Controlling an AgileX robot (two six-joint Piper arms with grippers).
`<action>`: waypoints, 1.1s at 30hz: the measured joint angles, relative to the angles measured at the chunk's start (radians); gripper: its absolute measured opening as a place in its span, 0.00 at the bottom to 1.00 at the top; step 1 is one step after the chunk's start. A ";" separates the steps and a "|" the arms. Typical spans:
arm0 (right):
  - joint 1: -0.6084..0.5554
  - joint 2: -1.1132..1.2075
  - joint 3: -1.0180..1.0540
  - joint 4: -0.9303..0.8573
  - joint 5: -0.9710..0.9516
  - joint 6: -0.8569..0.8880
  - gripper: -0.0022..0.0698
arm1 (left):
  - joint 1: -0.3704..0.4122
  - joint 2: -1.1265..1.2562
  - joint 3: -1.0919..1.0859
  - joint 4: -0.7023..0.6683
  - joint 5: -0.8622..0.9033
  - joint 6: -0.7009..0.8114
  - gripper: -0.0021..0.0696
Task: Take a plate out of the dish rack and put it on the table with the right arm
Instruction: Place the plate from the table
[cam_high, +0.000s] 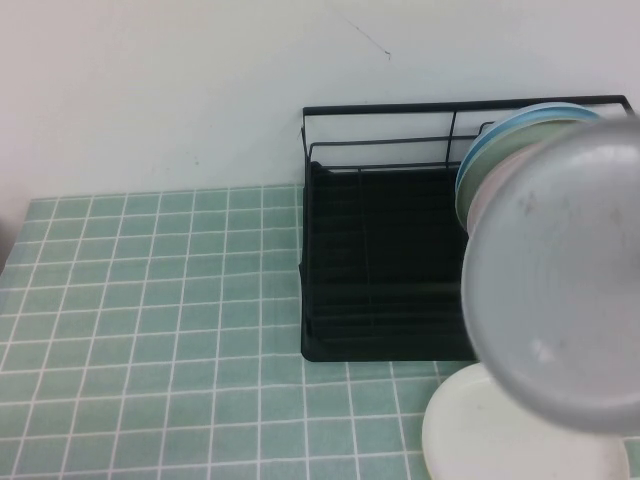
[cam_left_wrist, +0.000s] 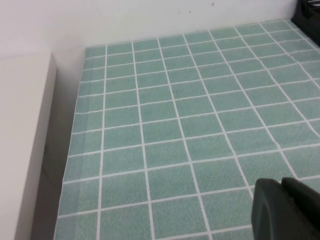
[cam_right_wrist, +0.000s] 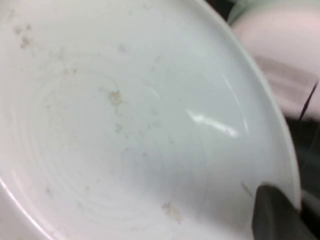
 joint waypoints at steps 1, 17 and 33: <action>0.000 -0.014 0.035 -0.003 0.000 0.034 0.04 | 0.000 0.000 0.000 0.000 0.000 0.000 0.02; 0.000 0.022 0.534 0.053 -0.219 0.101 0.04 | 0.000 0.000 0.000 0.000 0.000 0.000 0.02; 0.000 0.279 0.537 0.127 -0.338 -0.003 0.04 | 0.000 0.000 0.000 0.000 0.000 0.000 0.02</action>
